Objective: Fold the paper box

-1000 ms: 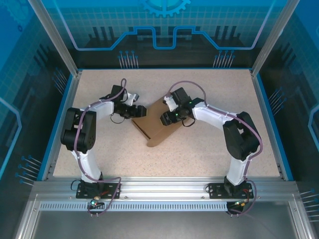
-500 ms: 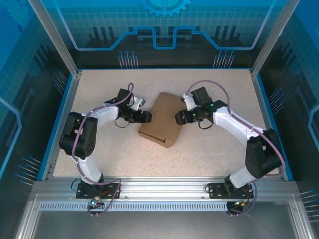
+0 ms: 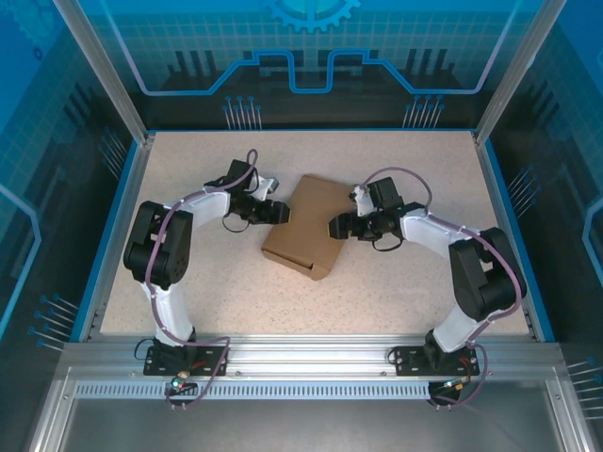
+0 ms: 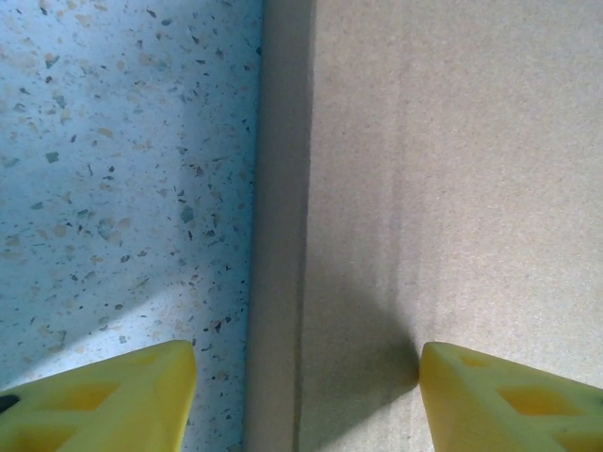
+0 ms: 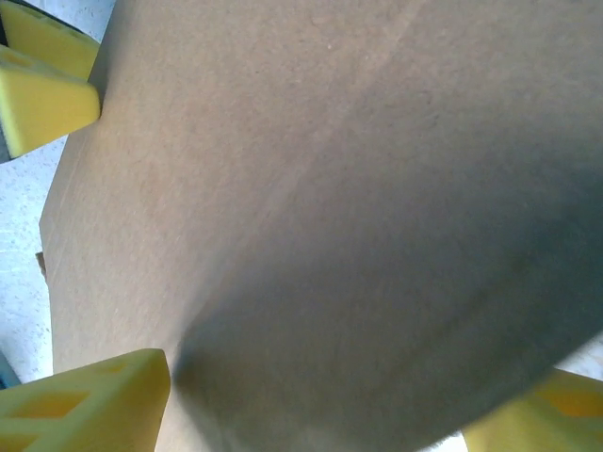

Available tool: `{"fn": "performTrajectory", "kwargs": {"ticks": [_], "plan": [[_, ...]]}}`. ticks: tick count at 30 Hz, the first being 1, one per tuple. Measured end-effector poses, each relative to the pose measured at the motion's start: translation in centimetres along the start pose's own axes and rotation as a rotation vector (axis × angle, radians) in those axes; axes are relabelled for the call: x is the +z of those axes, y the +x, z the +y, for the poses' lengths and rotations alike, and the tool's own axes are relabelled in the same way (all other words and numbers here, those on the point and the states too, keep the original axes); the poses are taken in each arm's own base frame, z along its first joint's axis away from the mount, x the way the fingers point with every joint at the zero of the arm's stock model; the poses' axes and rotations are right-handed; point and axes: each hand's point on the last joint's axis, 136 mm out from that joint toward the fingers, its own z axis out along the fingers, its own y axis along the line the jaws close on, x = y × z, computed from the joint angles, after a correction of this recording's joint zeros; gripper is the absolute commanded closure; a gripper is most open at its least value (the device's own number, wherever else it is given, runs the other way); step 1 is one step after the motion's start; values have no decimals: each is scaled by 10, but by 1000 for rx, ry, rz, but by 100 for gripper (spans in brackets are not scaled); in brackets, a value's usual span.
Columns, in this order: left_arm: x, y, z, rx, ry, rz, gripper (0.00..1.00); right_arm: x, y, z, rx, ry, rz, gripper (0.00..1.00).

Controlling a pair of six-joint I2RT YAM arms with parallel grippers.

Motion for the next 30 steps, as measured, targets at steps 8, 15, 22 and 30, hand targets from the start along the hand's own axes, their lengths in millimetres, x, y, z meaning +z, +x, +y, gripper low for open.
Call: {"fn": "performTrajectory", "kwargs": {"ticks": [8,15,22,30], "plan": [[4,5,-1,-9,11,4,51,25,-3,-3,56,-66,9,32],[6,7,-4,-17,30,-2,55,30,-6,-7,87,-95,-1,46],[7,13,-10,-49,72,-5,55,23,-3,-7,100,-122,-26,52],[15,23,-31,-47,121,27,53,-11,-4,7,91,-135,-97,55]]}}
